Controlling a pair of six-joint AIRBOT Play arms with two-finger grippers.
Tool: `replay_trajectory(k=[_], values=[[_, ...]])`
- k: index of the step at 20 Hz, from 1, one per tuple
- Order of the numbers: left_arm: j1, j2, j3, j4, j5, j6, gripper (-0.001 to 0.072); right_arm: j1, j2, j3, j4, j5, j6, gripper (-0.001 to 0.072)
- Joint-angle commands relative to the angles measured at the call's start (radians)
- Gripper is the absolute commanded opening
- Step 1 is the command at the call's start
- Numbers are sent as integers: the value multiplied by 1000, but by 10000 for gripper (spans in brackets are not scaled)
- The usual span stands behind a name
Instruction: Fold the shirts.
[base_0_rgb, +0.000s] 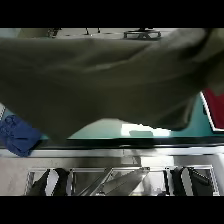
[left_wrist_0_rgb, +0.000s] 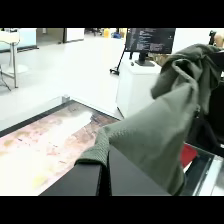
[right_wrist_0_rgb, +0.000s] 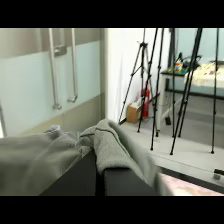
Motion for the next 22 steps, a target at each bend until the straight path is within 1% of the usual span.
replay_trajectory(k=[1, 3, 4, 6, 7, 8, 9, 10, 11, 12, 13, 14, 15, 17, 18, 20, 21, 22], values=[[-155, -96, 16, 115, 41, -7, 19, 2, -94, 13, 56, 24, -47, 37], [-325, -187, -72, 312, 122, 32, 18, 97, -227, -27, 49, 25, -67, 36], [-404, -246, -114, 426, 199, 37, 18, 154, -306, -49, 14, 1, -77, 37], [-499, -378, -175, 603, 345, 49, 18, 262, -477, -88, -99, -109, -95, 37], [-521, -459, -187, 651, 413, 49, 18, 308, -566, -97, -145, -182, -108, 36], [-529, -534, -190, 653, 469, 56, 18, 348, -667, -97, -159, -264, -126, 37], [-529, -602, -188, 640, 521, 79, 16, 375, -752, -97, -138, -341, -143, 37], [-528, -662, -177, 646, 564, 85, 16, 397, -832, -95, -97, -411, -160, 110], [-522, -711, -151, 653, 559, 82, 18, 409, -891, -89, -54, -449, -169, 399], [-504, -752, -113, 653, 513, 74, 169, 410, -934, -82, -9, -457, -171, 618], [-479, -785, -71, 653, 452, 62, 389, 407, -948, -80, 3, -457, -170, 627], [-451, -807, -31, 654, 404, 40, 581, 396, -943, -80, -2, -453, -170, 627], [-419, -821, 5, 655, 362, 7, 717, 375, -927, -80, -4, -430, -170, 627], [-341, -828, 67, 705, 270, -55, 711, 317, -875, -80, -38, -342, -153, 627], [-306, -828, 89, 759, 206, -116, 710, 277, -843, -80, -89, -274, -87, 626], [-253, -822, 75, 863, 62, -202, 710, 193, -786, -80, -276, -115, 49, 626], [-234, -802, 8, 900, 6, -227, 709, 149, -761, -88, -387, -28, 118, 626], [-224, -767, -91, 920, -14, -230, 708, 108, -738, -108, -467, 41, 154, 626]])
